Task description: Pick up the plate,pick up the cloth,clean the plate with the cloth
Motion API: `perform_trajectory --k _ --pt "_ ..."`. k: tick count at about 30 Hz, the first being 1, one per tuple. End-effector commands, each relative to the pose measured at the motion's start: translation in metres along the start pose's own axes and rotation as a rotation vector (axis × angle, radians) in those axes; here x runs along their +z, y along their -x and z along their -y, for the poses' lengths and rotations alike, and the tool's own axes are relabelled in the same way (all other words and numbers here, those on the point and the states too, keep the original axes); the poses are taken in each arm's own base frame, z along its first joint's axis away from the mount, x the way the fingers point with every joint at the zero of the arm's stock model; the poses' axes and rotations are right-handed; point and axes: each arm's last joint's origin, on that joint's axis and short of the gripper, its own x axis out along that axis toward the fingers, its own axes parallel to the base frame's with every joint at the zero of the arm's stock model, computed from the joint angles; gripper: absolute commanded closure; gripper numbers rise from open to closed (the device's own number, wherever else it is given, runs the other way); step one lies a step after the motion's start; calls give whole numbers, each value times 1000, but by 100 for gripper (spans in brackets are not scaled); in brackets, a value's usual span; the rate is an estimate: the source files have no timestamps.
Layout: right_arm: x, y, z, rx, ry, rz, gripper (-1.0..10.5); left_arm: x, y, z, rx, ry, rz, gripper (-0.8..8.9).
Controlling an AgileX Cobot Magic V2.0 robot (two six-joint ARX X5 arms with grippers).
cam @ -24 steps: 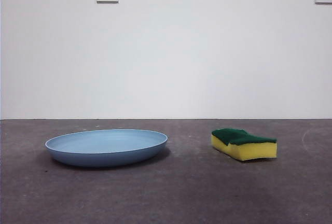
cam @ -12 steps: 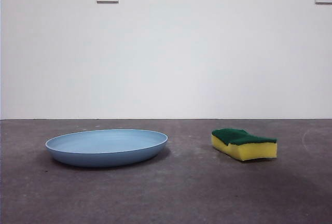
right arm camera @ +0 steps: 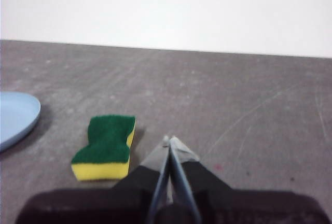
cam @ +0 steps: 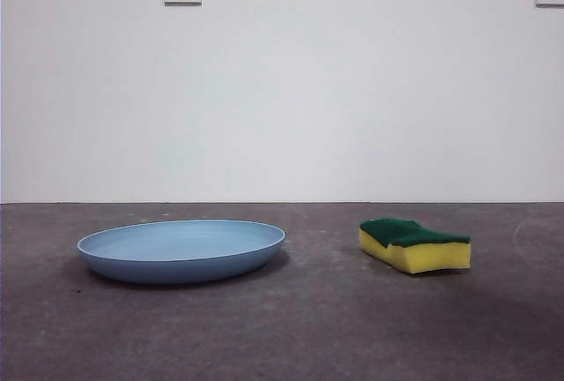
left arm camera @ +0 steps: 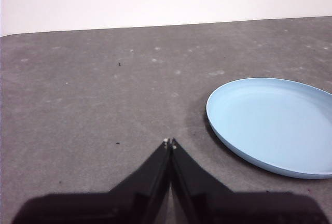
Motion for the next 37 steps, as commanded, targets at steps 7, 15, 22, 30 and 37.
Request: perform_trajectory --k 7,15,22,30,37 --pt "-12 0 -1 9 -83 -90 946 -4 -1 0 5 6 -13 817" --pt "-12 -1 0 -3 -120 -93 946 -4 -1 0 4 6 -13 817" --pt "-12 -1 0 -3 -120 -93 946 -4 -1 0 4 6 -13 817" --pt "-12 -1 0 -3 -120 -93 946 -4 -1 0 4 6 -13 817" --pt "-12 -1 0 -3 -120 -93 946 -4 -1 0 4 6 -13 817"
